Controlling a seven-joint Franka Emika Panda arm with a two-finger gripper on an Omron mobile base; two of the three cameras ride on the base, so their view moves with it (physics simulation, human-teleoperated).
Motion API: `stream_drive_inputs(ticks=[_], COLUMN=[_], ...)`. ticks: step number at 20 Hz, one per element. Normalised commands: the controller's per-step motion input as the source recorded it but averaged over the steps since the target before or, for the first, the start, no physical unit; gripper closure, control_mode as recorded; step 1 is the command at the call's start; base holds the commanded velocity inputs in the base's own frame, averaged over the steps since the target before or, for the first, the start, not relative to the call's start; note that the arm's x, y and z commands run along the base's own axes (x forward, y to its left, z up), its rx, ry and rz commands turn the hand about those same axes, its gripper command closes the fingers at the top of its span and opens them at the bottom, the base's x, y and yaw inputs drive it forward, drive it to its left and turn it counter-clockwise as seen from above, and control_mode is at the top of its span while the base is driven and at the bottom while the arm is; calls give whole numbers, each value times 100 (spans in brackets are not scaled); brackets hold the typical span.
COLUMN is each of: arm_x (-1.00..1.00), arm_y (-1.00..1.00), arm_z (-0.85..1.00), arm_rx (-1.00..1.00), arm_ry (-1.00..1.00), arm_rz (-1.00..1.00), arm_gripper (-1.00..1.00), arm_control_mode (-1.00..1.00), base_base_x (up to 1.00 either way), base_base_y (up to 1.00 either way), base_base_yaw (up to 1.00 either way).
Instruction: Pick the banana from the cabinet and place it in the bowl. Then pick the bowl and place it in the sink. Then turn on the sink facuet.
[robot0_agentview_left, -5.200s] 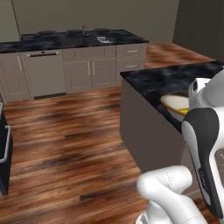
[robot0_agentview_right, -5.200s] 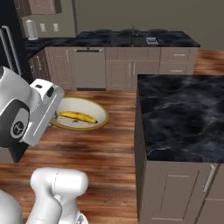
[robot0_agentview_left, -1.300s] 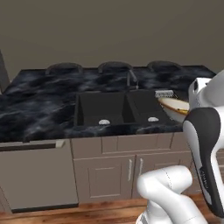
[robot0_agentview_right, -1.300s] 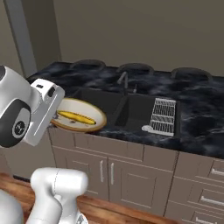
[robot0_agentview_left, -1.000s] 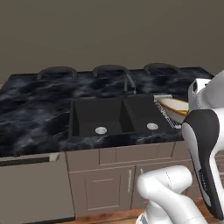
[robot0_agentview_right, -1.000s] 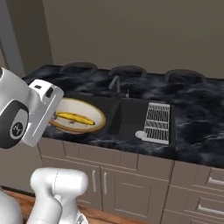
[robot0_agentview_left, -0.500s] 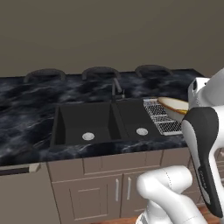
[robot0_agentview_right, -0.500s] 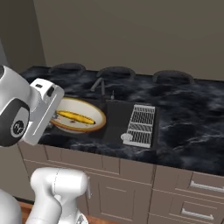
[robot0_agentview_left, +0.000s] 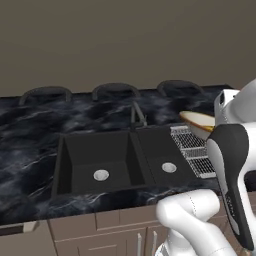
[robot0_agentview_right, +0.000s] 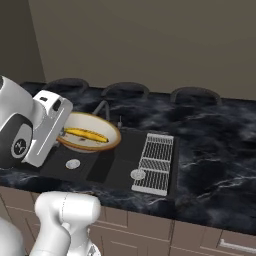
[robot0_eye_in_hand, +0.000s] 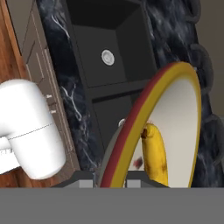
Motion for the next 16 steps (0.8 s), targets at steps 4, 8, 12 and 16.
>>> stream_drive_inputs(ticks=[4,8,12,16], arm_x=[0,0,0,0], arm_y=[0,0,0,0], arm_z=[0,0,0,0], arm_rx=[0,0,0,0], arm_ry=[0,0,0,0], arm_rz=[0,0,0,0], arm_gripper=[100,100,100,100], arm_control_mode=[100,100,100,100], base_base_x=[59,33,15,56], base_base_y=[0,0,5,7], base_base_yaw=[-7,-10,-10,-8])
